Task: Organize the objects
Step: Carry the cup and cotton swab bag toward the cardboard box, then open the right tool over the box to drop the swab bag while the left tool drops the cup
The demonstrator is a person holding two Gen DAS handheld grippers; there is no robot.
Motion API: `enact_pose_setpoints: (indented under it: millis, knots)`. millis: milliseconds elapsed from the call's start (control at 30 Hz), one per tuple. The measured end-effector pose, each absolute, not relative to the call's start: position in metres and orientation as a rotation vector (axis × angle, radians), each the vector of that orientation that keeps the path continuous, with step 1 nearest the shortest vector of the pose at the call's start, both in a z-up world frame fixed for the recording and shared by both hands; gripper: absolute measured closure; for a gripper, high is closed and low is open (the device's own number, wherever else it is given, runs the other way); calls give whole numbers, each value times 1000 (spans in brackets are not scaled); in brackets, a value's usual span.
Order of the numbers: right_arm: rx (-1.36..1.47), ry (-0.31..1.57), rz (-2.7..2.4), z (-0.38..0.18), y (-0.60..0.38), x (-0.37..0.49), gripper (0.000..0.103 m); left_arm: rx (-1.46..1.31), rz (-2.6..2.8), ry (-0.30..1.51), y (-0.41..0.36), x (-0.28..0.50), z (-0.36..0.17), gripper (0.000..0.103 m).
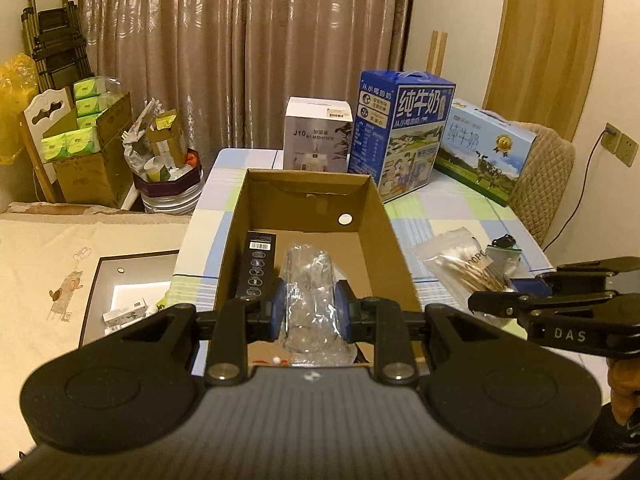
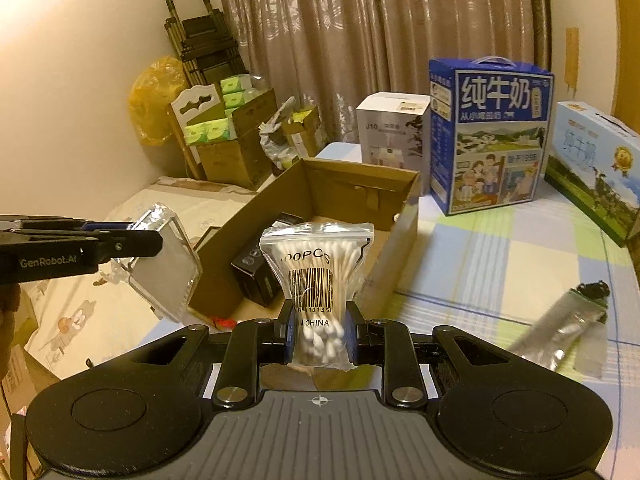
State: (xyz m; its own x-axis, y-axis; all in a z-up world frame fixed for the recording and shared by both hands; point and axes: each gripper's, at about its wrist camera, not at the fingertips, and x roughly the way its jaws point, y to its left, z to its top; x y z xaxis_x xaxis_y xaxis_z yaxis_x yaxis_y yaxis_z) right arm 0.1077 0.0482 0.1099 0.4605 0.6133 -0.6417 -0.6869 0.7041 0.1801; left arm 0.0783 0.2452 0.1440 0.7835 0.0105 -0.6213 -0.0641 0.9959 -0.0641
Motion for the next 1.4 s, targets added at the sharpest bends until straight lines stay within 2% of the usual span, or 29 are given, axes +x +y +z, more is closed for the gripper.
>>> enact_pose_setpoints:
  millis: [267, 400, 500, 700, 867, 933, 1000, 1033, 1400]
  knots:
    - [-112, 767, 813, 96, 72, 133, 82, -68, 28, 699, 255, 116, 126, 81]
    - [-113, 780, 809, 87, 82, 142, 82, -67, 44, 698, 259, 128, 116, 69]
    - [-110, 791, 807, 81, 86, 146, 82, -75, 55, 698, 264, 130, 113, 68]
    - [-93, 808, 800, 73, 91, 153, 82, -91, 77, 703, 274, 122, 106, 56]
    - [-70, 797, 797, 75, 100, 156, 82, -110, 93, 709, 280, 117, 102, 51]
    - [-36, 790, 810, 75, 102, 159, 76, -113, 98, 710, 282, 115, 101, 48]
    - [-7, 766, 815, 75, 101, 160, 37, -116, 96, 709, 283, 113, 101, 46]
    - [2, 750, 808, 76, 100, 159, 33, -117, 97, 709, 284, 111, 101, 44]
    - [39, 779, 753, 77, 65, 143, 33, -138, 108, 713, 271, 91, 100, 31]
